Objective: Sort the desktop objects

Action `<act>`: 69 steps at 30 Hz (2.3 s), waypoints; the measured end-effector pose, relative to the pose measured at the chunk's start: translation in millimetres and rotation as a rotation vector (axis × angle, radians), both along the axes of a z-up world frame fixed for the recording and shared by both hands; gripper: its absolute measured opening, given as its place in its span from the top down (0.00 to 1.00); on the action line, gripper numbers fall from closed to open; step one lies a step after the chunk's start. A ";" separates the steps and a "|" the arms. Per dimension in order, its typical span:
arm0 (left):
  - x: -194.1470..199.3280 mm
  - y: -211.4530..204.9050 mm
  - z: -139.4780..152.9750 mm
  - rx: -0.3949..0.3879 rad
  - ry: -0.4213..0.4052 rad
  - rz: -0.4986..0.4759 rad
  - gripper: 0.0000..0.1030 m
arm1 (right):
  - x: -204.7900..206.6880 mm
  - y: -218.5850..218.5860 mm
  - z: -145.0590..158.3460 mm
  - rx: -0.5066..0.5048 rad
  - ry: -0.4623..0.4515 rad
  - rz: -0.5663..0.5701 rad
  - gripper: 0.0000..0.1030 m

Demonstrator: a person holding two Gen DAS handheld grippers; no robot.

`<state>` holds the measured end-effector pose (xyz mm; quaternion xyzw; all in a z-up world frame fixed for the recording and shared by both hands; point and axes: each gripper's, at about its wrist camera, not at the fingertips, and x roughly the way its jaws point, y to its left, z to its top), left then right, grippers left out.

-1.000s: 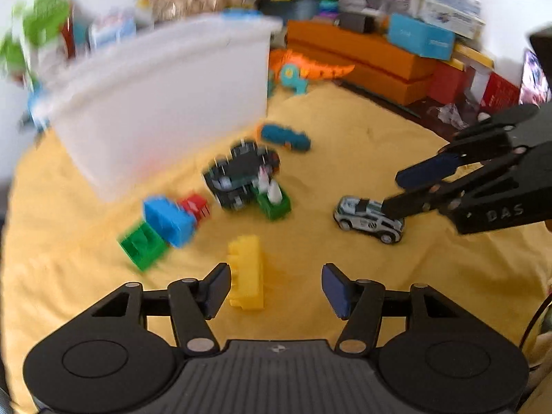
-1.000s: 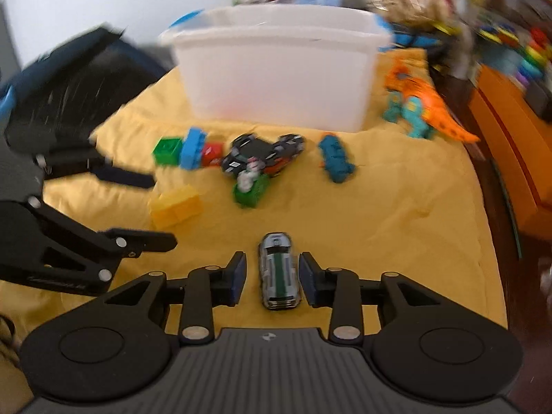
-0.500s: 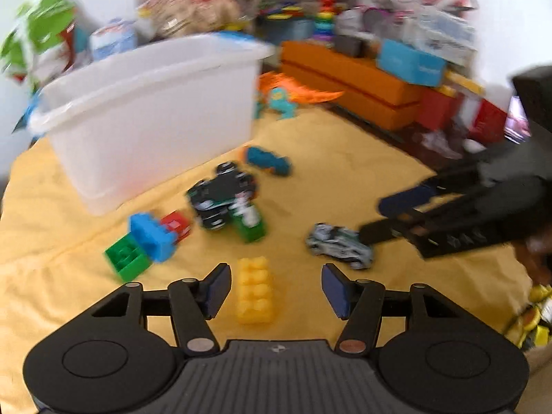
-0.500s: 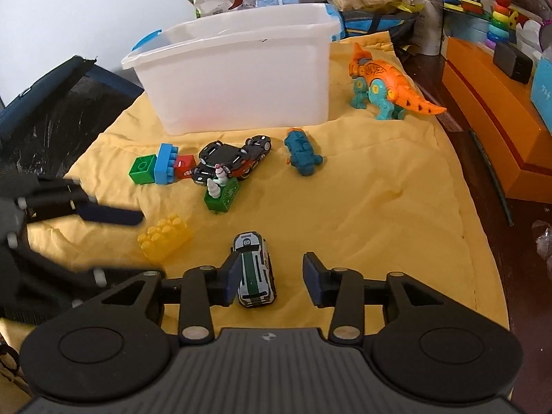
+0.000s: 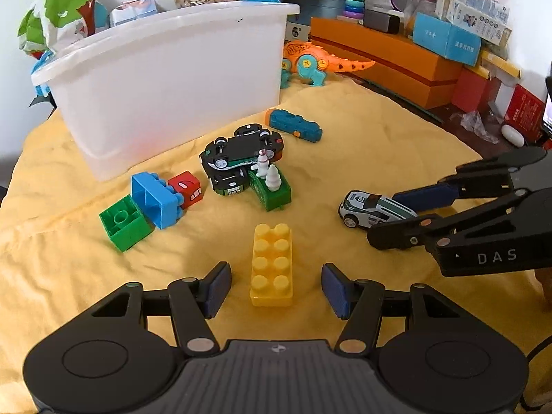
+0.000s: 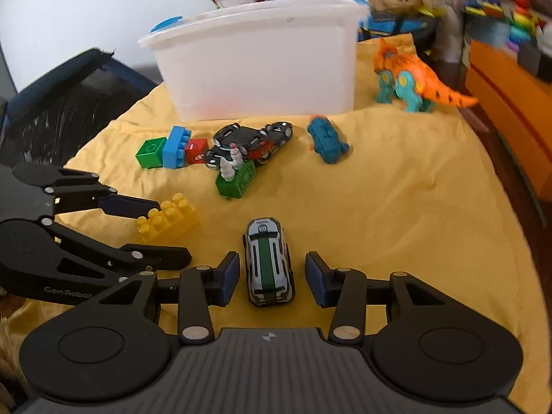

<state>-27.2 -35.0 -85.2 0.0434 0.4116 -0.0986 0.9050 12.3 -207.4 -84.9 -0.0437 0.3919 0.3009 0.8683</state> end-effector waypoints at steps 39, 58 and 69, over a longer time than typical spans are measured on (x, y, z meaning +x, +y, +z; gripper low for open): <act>168.2 102.3 143.5 0.040 -0.291 0.174 0.74 | 153.6 99.1 142.6 0.045 -0.290 -0.009 0.67; 122.3 105.0 137.0 -0.024 -0.285 0.179 0.46 | 156.9 97.3 121.6 0.035 -0.208 -0.068 0.57; 42.1 77.0 83.1 -0.017 -0.091 0.114 0.38 | 79.8 57.5 105.7 0.025 -0.118 -0.071 0.44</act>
